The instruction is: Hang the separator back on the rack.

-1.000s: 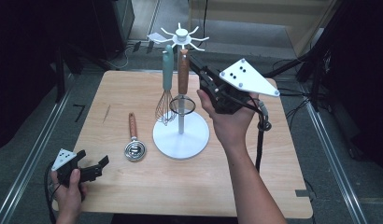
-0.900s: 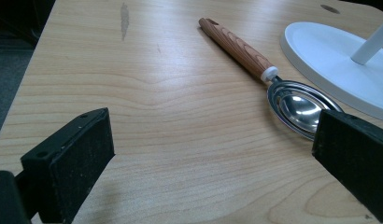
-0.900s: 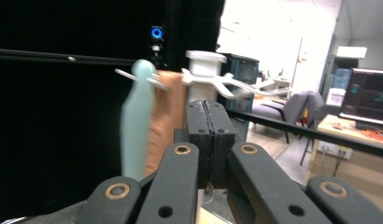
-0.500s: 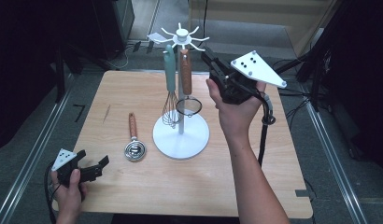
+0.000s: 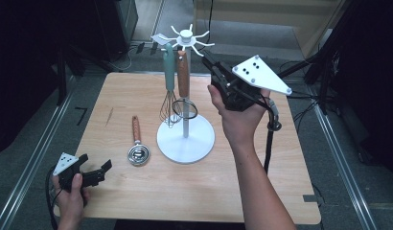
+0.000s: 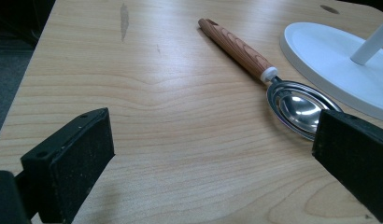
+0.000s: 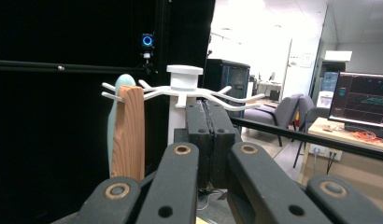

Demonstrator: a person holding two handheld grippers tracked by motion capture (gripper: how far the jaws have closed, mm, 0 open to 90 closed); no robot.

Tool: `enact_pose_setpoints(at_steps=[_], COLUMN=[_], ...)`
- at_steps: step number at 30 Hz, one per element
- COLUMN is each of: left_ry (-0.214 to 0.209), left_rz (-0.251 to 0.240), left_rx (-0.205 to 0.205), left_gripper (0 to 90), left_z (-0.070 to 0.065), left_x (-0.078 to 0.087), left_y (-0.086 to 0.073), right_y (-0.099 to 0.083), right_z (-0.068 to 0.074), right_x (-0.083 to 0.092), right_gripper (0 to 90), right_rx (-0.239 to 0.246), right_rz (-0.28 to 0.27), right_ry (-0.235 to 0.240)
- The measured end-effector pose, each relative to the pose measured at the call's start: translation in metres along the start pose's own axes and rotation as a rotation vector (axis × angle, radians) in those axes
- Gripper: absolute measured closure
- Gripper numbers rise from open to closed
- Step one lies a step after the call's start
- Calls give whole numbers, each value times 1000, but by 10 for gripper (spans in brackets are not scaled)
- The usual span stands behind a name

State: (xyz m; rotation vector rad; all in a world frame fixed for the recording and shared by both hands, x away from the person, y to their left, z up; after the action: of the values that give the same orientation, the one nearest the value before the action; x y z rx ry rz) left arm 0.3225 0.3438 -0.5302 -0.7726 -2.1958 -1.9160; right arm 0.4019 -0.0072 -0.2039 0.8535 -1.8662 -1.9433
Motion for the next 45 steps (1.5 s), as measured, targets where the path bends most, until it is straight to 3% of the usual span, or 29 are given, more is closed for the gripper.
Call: enact_pose_setpoints(at_steps=[11, 31, 40, 45], left_ry=[-1, -7, -14, 29], left_rz=[-1, -2, -3, 10], left_rx=[6, 12, 9, -1], left_gripper=[0, 0, 0, 75], left_z=[0, 0, -1, 2], left_x=[-1, 0, 0, 0], left_y=[0, 0, 1, 1], right_y=[-5, -64, -94, -112], right_z=[-3, -30, -35, -38], right_x=[4, 40, 62, 76], right_gripper=[900, 862, 668, 536], right_rx=[-1, 7, 15, 2], right_rz=[3, 102, 148, 178], right_ry=[-19, -104, -127, -138])
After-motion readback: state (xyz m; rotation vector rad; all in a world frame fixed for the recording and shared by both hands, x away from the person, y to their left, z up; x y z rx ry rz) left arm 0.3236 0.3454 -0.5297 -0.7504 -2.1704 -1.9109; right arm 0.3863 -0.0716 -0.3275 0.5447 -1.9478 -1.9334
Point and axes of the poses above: each handheld gripper's, and its own axes: x roughly backward along the jaws, y roughly out of its top, z roughly to its left, the point moved 10 cm from there along -x, roughly forward along the jaws, and after that the axes turned 4 degrees about -z, right-handed, at the moved point
